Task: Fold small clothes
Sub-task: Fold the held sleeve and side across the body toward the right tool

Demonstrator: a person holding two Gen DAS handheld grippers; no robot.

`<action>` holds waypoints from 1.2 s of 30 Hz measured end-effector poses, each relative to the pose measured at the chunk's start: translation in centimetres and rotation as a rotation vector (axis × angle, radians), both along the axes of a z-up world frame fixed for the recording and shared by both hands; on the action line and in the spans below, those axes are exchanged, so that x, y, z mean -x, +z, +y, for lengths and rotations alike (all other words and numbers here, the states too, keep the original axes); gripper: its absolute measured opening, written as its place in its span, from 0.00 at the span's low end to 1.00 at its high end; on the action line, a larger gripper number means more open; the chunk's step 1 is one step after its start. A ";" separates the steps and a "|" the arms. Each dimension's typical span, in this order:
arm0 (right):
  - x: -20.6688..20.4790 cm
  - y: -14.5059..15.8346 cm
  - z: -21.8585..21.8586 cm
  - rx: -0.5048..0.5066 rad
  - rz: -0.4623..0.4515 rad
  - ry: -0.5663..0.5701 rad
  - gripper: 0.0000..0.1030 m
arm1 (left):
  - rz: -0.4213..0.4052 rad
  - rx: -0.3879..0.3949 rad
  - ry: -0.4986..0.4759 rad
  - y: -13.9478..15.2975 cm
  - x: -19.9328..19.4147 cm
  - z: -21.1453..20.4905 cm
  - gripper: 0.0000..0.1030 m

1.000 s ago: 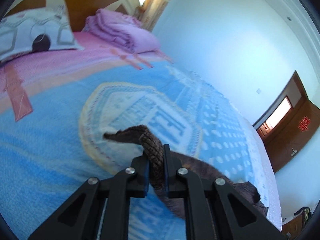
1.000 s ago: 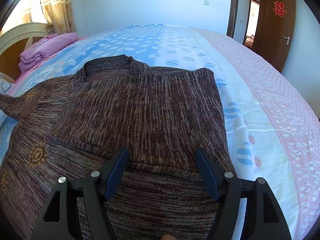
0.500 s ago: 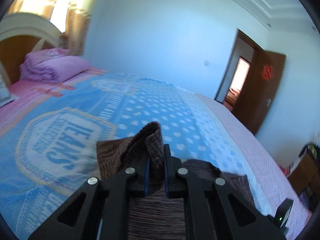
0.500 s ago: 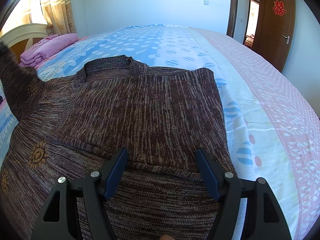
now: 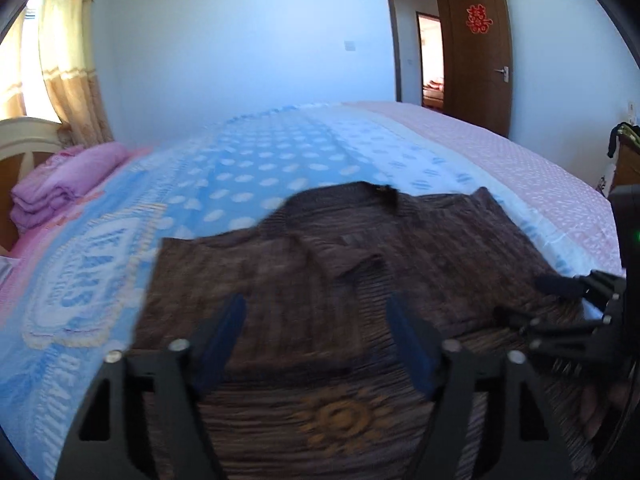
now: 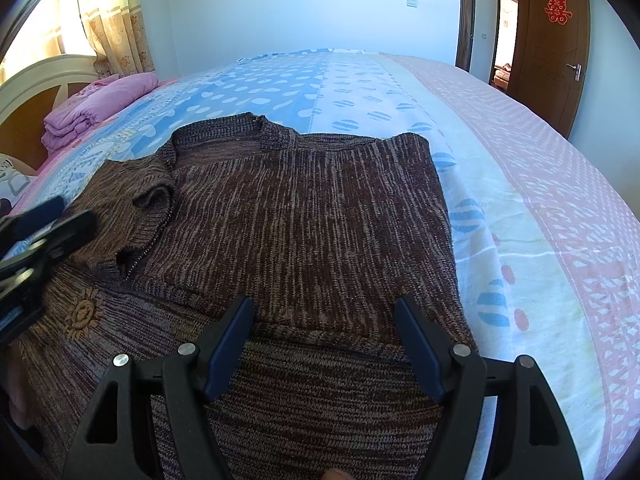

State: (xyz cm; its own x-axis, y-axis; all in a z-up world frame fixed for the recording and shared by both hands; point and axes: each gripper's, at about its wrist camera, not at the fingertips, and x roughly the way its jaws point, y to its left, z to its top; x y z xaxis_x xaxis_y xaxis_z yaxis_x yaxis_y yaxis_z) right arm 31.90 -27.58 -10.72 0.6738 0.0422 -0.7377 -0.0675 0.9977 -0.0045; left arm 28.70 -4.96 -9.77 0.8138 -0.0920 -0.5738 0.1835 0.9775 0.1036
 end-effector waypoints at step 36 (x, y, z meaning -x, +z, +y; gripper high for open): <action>-10.4 1.2 5.0 -0.009 0.092 -0.119 0.23 | 0.212 -0.071 0.458 -4.5 -4.0 14.3 1.00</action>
State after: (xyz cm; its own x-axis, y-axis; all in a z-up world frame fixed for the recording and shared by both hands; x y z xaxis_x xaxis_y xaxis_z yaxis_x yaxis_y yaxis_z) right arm 42.33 -22.59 -9.48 0.6039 -0.0264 -0.7967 0.0512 0.9987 0.0057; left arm 32.74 9.36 -14.24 0.6267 0.2921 -0.7224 -0.2383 0.9545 0.1792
